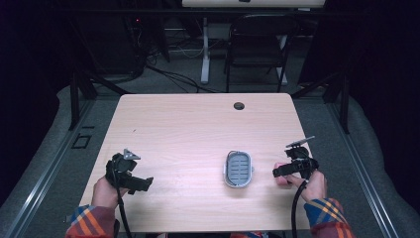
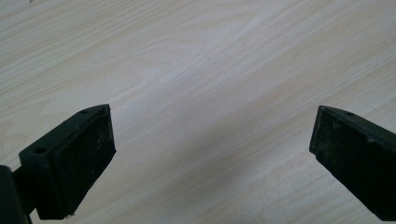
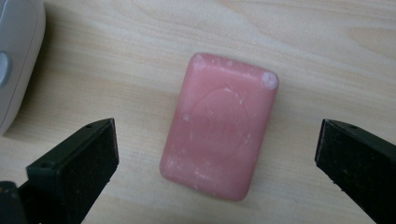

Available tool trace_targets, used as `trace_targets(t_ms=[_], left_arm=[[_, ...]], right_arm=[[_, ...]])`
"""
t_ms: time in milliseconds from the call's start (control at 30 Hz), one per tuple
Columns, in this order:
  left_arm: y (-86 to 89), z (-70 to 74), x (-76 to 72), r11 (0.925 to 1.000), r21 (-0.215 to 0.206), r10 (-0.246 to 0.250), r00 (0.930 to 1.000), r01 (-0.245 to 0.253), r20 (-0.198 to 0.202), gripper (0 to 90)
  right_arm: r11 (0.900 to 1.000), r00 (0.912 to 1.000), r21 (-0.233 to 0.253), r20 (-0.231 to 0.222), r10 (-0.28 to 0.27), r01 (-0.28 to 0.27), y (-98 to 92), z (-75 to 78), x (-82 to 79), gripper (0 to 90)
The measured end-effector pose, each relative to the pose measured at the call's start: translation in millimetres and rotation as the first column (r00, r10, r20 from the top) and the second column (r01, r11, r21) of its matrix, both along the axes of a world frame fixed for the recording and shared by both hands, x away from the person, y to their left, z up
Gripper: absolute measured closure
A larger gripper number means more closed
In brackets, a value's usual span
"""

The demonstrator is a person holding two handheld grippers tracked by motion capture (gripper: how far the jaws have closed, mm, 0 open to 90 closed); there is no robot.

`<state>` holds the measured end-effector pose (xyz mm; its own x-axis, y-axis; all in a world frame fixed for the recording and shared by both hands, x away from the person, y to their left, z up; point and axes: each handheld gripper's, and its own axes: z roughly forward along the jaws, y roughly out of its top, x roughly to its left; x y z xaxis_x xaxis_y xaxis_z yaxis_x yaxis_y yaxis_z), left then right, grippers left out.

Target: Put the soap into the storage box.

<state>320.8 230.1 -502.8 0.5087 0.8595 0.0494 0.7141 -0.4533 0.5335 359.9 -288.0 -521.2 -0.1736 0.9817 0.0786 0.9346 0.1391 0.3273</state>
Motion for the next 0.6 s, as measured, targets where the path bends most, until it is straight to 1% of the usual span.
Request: trace_targets(t_ms=[33,67,100,133,167,200,233,267,300,333,400,433,467,500,533,600], left_arm=[[0.0,0.0,0.0,1.0000,0.000,0.000,1.0000,0.000,0.000,0.1],[0.0,0.0,0.0,1.0000,0.000,-0.001,1.0000,0.001,-0.001,0.1],[0.0,0.0,0.0,1.0000,0.000,-0.001,1.0000,0.001,-0.001,0.1],[0.0,0.1,0.0,1.0000,0.000,-0.002,1.0000,0.002,-0.002,0.1],[-0.1,0.0,0.0,1.0000,0.000,-0.001,1.0000,0.001,-0.002,0.1],[-0.2,0.1,-0.1,1.0000,0.001,-0.002,1.0000,0.002,-0.004,0.1],[-0.1,0.3,0.0,1.0000,0.002,-0.006,0.9999,0.006,-0.010,0.1],[-0.3,0.2,0.0,1.0000,0.003,-0.006,0.9999,0.006,-0.010,0.1],[-0.4,0.1,0.0,1.0000,0.003,-0.007,0.9999,0.007,-0.010,0.1],[-0.5,0.2,-0.1,1.0000,0.003,-0.008,0.9999,0.008,-0.010,0.2],[-0.3,0.2,-0.2,1.0000,0.003,-0.008,0.9999,0.008,-0.010,0.2],[-0.3,0.2,-0.2,1.0000,0.003,-0.008,0.9999,0.008,-0.010,0.2],[-0.3,0.2,-0.2,1.0000,0.003,-0.008,0.9999,0.008,-0.011,0.2],[-0.3,0.2,-0.2,1.0000,0.002,-0.008,0.9999,0.008,-0.011,0.2],[-0.3,0.2,-0.2,1.0000,0.002,-0.008,0.9999,0.008,-0.011,0.1],[-0.4,0.1,-0.2,1.0000,0.003,-0.008,0.9999,0.008,-0.011,0.2]], right_arm=[[1.000,0.9998,0.007,0.009,-0.016,0.016,1.2,-1.8,2.2,0.0],[1.000,1.0000,0.004,-0.009,-0.003,0.003,-0.1,-1.5,4.2,0.0],[1.000,0.9999,0.011,-0.007,-0.015,0.015,0.3,-2.5,6.1,0.0],[1.000,0.9998,0.012,-0.017,-0.011,0.011,0.2,-3.3,8.2,0.0],[1.000,0.9996,0.011,-0.017,-0.022,0.022,0.4,-4.4,9.7,0.0],[1.000,0.9994,0.000,-0.027,-0.022,0.022,0.7,-5.1,11.8,0.0],[0.999,0.9993,0.002,-0.013,-0.034,0.034,1.6,-6.7,12.8,0.0],[0.999,0.9989,-0.002,-0.029,-0.038,0.038,1.9,-7.3,14.9,0.0],[0.999,0.9989,-0.002,-0.029,-0.038,0.038,1.9,-7.3,14.9,0.0],[0.999,0.9986,-0.002,-0.041,-0.034,0.034,1.9,-8.2,16.1,0.6],[0.999,0.9979,-0.008,-0.054,-0.037,0.037,2.1,-10.0,17.6,4.8],[0.999,0.9974,0.000,-0.058,-0.042,0.042,2.0,-10.7,18.0,6.0],[0.999,0.9973,-0.005,-0.055,-0.048,0.047,2.1,-11.5,18.2,8.1],[0.999,0.9963,-0.016,-0.076,-0.041,0.040,0.5,-10.6,18.2,11.3],[0.998,0.9965,-0.004,-0.062,-0.055,0.055,0.7,-10.9,18.0,12.4],[0.998,0.9964,-0.006,-0.053,-0.065,0.065,0.7,-11.0,17.3,12.5]])
